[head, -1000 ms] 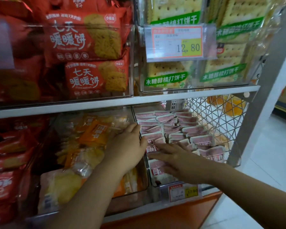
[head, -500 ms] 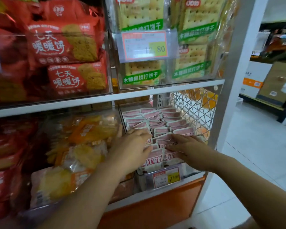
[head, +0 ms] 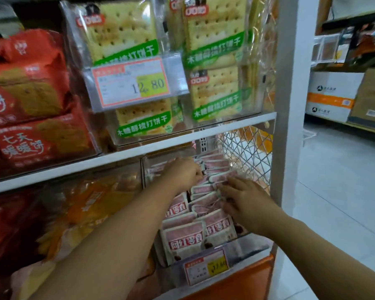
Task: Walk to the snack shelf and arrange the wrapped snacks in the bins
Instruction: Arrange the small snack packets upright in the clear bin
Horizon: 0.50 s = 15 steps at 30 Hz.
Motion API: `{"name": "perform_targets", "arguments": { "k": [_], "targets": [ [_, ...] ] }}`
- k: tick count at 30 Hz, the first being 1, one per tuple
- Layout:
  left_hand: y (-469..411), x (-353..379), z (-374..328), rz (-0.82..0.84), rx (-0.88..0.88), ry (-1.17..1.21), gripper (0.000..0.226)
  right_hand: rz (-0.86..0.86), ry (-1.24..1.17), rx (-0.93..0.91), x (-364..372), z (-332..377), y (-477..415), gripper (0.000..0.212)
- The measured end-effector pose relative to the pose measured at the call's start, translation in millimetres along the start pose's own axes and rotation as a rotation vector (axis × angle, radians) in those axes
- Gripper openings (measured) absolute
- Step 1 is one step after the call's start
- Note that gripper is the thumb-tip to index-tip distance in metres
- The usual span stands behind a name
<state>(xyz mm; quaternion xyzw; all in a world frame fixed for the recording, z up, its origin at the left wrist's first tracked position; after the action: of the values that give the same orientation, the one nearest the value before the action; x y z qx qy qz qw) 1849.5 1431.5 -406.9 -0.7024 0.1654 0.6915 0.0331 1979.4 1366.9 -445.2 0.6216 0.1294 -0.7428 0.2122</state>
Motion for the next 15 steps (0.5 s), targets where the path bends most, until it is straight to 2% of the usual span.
{"name": "perform_targets", "arguments": {
  "k": [4,7,10,12,15],
  "targets": [
    [-21.9,7.9,0.0,0.132,-0.041,-0.023,0.022,0.031,-0.002,-0.016,1.6,-4.1,-1.5,0.058],
    [-29.9,10.0,-0.5,0.146,-0.042,-0.013,0.015,0.024,-0.009,-0.036,0.4,-4.0,-0.8,0.077],
    [-29.4,11.8,-1.9,0.178,-0.036,-0.023,0.028,0.039,-0.004,-0.036,1.2,-4.6,-0.4,0.091],
    [-26.6,11.2,0.3,0.213,-0.007,-0.054,0.022,0.034,-0.008,-0.043,-0.1,-3.7,-0.1,0.087],
    [-17.9,9.2,7.6,0.187,0.017,-0.094,0.017,0.045,-0.035,-0.047,-0.8,-3.1,-0.4,0.064]
  ]
}}
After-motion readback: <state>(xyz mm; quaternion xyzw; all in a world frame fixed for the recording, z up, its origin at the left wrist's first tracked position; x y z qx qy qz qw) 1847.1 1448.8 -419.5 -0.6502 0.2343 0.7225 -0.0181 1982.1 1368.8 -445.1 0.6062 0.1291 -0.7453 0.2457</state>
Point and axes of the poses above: each hand's wrist, its own y-axis away from the middle knuckle, its own x-axis out of the palm, z = x × y, the point moved 8 cm from there along -y, towards the middle knuckle, and after that the axes turned 12 degrees about z, right-handed, at the moved point
